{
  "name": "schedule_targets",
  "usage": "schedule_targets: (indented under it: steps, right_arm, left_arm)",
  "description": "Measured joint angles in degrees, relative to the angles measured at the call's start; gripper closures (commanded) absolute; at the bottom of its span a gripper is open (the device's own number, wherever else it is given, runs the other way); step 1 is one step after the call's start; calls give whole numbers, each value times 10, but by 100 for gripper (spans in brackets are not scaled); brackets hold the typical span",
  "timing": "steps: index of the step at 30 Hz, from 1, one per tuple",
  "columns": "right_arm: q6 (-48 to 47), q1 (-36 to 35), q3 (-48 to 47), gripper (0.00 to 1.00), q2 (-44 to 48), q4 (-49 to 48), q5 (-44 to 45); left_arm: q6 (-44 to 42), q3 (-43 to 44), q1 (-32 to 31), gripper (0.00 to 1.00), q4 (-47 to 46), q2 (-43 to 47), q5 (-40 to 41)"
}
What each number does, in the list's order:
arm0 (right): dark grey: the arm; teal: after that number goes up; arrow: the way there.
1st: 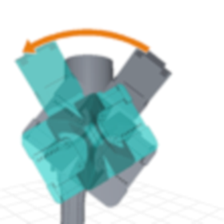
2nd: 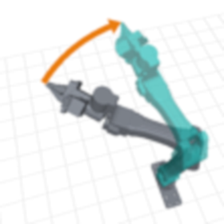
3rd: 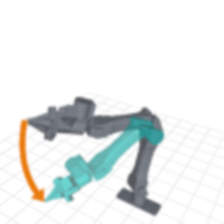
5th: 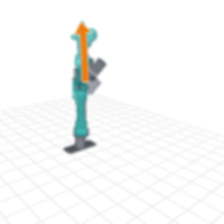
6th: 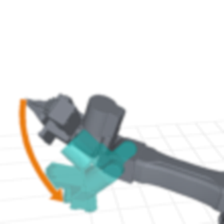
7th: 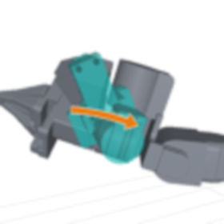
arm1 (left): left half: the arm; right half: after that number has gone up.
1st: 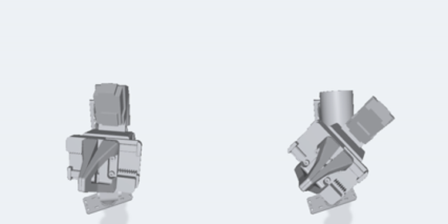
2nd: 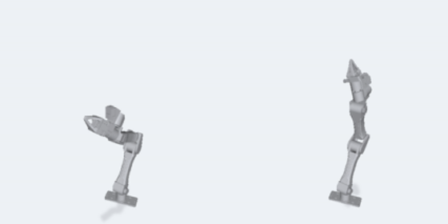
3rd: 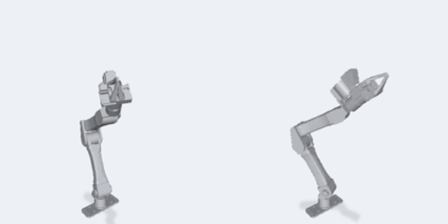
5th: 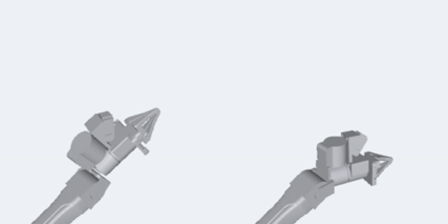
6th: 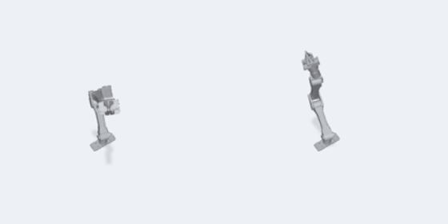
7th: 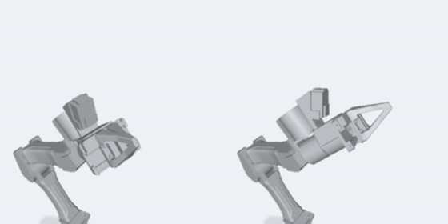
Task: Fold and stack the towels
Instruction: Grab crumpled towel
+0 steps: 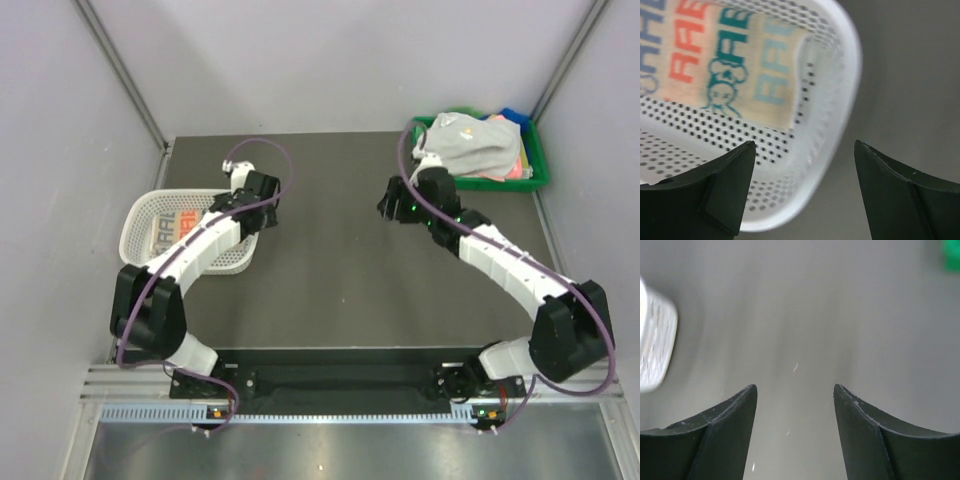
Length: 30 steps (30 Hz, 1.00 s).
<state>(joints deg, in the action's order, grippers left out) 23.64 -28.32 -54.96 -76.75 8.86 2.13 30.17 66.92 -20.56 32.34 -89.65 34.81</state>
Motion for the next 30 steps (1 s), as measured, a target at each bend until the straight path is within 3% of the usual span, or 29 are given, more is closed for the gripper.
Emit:
schedule_targets:
  steps: [9, 16, 24, 30]
  right_arm:
    - [-16, 193, -200, 37, -158, -2, 28]
    - [-9, 249, -345, 36, -326, -35, 79]
    - [39, 310, -398, 37, -450, -50, 98]
    - [60, 327, -416, 50, -478, -62, 102]
  left_arm:
    - [-5, -37, -96, 17, -26, 102, -124]
    - [-26, -51, -132, 17, -33, 115, -203]
    - [-23, -81, -138, 18, -68, 111, -224]
    - [-14, -93, -138, 18, -84, 87, -213]
